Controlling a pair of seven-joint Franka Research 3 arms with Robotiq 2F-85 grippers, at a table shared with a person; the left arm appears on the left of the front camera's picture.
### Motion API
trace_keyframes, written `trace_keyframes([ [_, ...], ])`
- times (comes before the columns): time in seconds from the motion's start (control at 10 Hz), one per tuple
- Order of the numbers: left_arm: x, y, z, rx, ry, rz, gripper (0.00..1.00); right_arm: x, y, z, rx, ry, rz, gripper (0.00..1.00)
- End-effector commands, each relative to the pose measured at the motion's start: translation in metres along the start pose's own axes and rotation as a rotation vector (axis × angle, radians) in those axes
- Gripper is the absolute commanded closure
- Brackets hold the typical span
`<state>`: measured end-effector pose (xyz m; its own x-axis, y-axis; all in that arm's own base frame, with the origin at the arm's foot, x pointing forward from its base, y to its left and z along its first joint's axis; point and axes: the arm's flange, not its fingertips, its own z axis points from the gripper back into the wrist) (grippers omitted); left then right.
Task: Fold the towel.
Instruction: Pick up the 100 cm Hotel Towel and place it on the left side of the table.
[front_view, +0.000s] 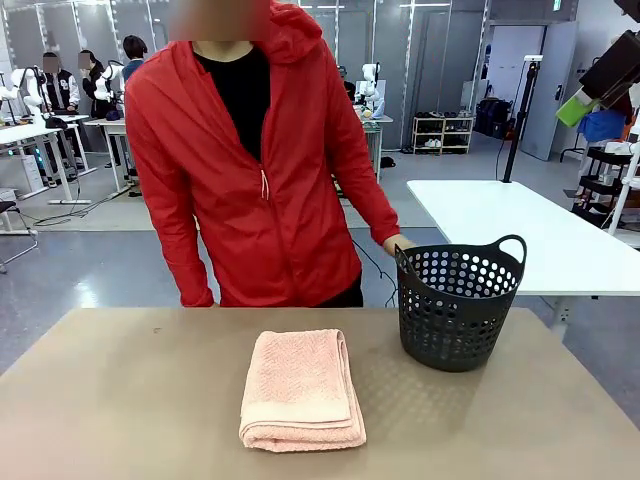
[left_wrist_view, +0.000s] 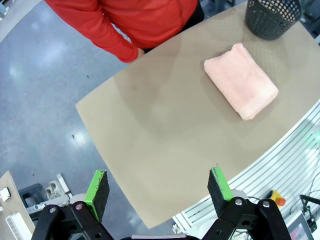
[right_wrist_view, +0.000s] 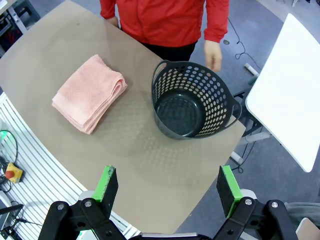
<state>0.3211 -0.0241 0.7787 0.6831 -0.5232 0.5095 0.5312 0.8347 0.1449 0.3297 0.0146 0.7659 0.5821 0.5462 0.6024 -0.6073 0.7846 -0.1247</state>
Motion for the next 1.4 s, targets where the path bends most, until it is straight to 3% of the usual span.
trace_keyframes([
  [0.0,0.000,0.000,0.000,0.000,0.000,0.000,0.00,0.000,-0.001,0.000,0.002,-0.001,0.001,0.00],
  [1.1,0.000,0.000,0.000,0.000,0.000,0.000,0.00,0.000,-0.001,0.000,0.002,-0.001,0.001,0.00],
  [1.3,0.007,0.004,-0.035,-0.105,0.035,0.062,0.00,0.000,-0.001,0.000,0.002,-0.001,0.001,0.00],
])
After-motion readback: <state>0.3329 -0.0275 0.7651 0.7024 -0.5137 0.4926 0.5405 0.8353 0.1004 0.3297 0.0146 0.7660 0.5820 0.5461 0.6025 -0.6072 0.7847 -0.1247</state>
